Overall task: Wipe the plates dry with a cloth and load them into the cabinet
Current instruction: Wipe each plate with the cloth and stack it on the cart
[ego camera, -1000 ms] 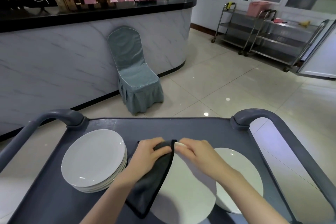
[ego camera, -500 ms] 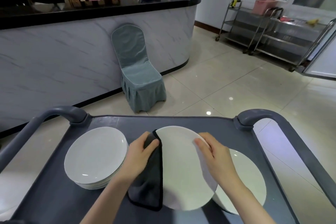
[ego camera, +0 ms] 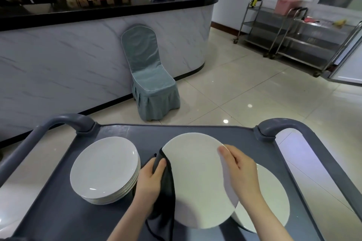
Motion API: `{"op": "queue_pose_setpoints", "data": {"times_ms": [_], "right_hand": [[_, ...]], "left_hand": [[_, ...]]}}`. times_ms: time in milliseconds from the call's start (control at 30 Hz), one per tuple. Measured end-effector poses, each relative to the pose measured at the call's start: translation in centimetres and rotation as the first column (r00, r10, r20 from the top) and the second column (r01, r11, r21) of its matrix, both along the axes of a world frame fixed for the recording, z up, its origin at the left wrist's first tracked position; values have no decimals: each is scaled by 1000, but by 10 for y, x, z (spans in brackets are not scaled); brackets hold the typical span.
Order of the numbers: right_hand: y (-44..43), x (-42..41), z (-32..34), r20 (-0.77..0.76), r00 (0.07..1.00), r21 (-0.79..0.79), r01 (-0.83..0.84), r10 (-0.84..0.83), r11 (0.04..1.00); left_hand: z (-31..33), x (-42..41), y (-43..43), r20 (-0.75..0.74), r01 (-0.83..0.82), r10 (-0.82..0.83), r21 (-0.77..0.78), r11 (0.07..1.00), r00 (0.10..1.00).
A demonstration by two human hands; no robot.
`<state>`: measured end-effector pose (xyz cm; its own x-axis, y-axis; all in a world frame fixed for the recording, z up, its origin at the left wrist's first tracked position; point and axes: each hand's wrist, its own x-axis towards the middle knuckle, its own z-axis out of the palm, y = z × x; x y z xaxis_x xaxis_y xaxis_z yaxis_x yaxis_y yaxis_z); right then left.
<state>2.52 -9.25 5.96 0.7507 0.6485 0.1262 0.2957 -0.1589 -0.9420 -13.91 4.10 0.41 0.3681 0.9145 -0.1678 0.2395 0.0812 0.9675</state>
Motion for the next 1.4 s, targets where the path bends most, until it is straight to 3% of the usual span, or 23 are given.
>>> {"op": "queue_pose_setpoints", "data": {"times_ms": [133, 267, 333, 400, 467, 500, 567, 600, 667, 733, 867, 967, 1033, 1133, 1200, 1300, 1400], "right_hand": [[0, -4, -4, -1, 996, -29, -90, 90, 996], [11, -3, 3, 208, 913, -194, -313, 351, 930], [15, 1, 7, 216, 920, -144, -302, 328, 942], [14, 8, 13, 141, 966, -30, -216, 218, 976], [15, 9, 16, 40, 999, 82, -33, 30, 996], [19, 4, 16, -27, 996, 143, 89, -85, 986], [28, -14, 11, -215, 934, 255, 337, -287, 906], [31, -24, 6, -296, 891, 273, 425, -345, 863], [33, -34, -7, -332, 863, 233, 467, -382, 853], [27, -31, -15, -308, 899, 169, 375, -313, 911], [14, 3, 0, -286, 957, 139, -7, 47, 990], [20, 25, 21, 3, 976, -23, -219, 219, 975], [29, 27, 29, 134, 910, -165, -370, 392, 914], [37, 18, 22, 230, 815, -285, -466, 532, 838], [37, 17, 17, 256, 831, -253, -436, 494, 864], [32, 22, 15, 199, 880, -188, -398, 432, 898], [23, 23, 15, 26, 974, 34, -224, 223, 974]], "left_hand": [[19, 0, 20, -124, 175, -152, 202, 964, 981], [48, 10, 31, -291, 530, -447, 364, 766, 846], [52, 13, 33, -288, 530, -447, 377, 760, 847], [50, 10, 34, -189, 376, -327, 359, 855, 926], [41, 8, 26, -36, 102, -97, 221, 970, 995], [35, 10, 18, 54, -12, 8, 63, 998, 999], [25, 19, -3, 202, -80, 146, -302, 950, 968], [20, 23, -10, 211, -106, 204, -400, 910, 956], [15, 25, -10, 160, -181, 263, -399, 899, 952], [21, 19, 2, 90, -226, 257, -261, 938, 962], [35, 3, 30, 41, -158, 154, 113, 981, 987], [46, 1, 43, -63, 91, -73, 372, 924, 995], [53, 7, 47, -146, 295, -256, 452, 842, 956], [56, 15, 42, -203, 458, -413, 460, 760, 888], [50, 15, 37, -175, 430, -394, 420, 799, 902], [29, 9, 23, -143, 231, -194, 328, 916, 971], [13, 6, 9, 17, -32, 32, 26, 999, 999]]}}
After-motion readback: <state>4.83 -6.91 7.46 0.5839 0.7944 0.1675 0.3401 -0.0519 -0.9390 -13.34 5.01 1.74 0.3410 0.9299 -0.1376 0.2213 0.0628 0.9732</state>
